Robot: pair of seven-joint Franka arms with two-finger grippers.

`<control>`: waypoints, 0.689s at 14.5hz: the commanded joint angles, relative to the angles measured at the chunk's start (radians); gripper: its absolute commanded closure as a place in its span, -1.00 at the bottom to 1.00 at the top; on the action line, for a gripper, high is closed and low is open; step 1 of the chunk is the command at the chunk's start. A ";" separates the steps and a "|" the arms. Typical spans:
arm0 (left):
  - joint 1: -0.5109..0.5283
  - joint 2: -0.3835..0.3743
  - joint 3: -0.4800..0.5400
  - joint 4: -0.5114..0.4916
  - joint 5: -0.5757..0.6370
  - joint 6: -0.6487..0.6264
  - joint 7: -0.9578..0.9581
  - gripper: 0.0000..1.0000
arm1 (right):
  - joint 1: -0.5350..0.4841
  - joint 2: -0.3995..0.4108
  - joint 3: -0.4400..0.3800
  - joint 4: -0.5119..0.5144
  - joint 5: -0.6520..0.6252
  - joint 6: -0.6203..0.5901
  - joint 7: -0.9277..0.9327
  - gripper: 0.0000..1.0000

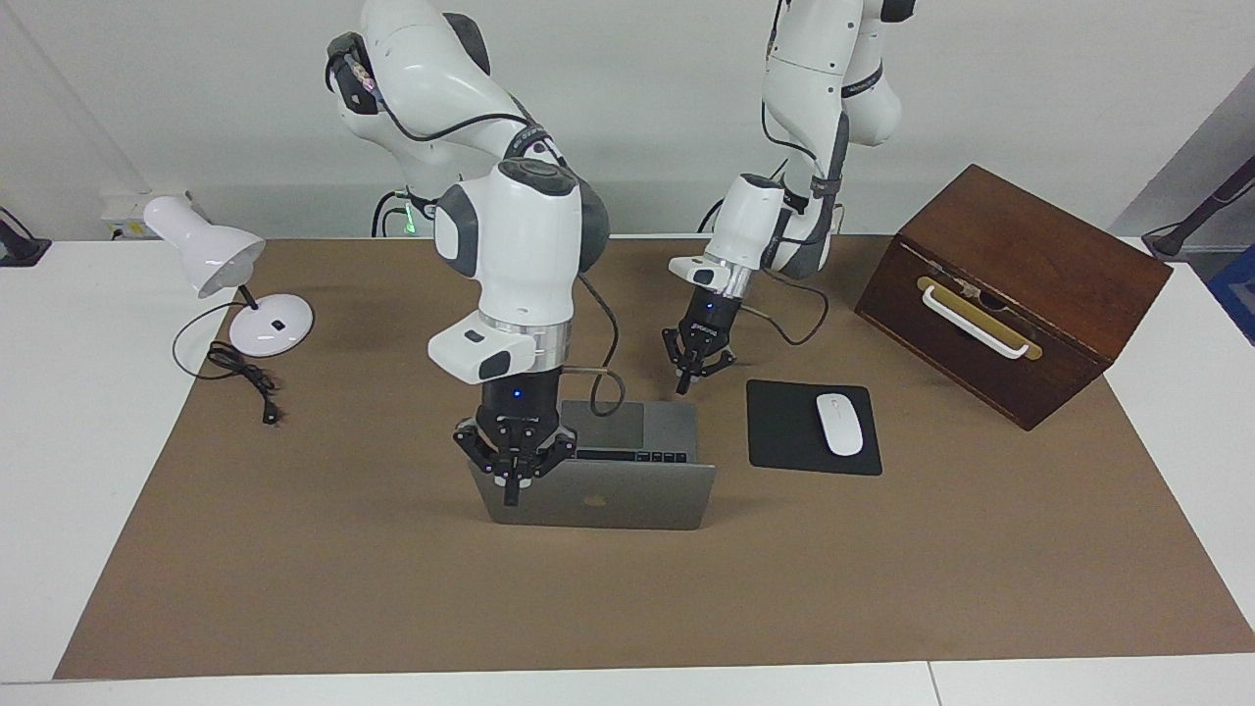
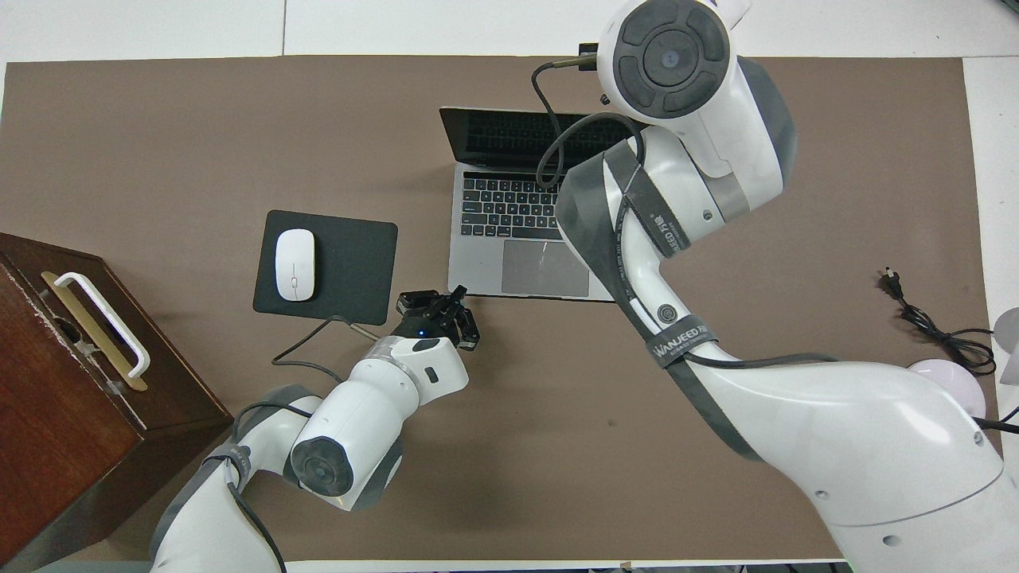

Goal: Close laptop with both arms
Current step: 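Hold the laptop base with the left gripper while the right gripper presses the lid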

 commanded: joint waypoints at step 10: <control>-0.009 0.075 0.016 0.060 0.012 0.026 0.013 1.00 | 0.027 0.048 0.003 0.035 -0.054 0.001 0.119 1.00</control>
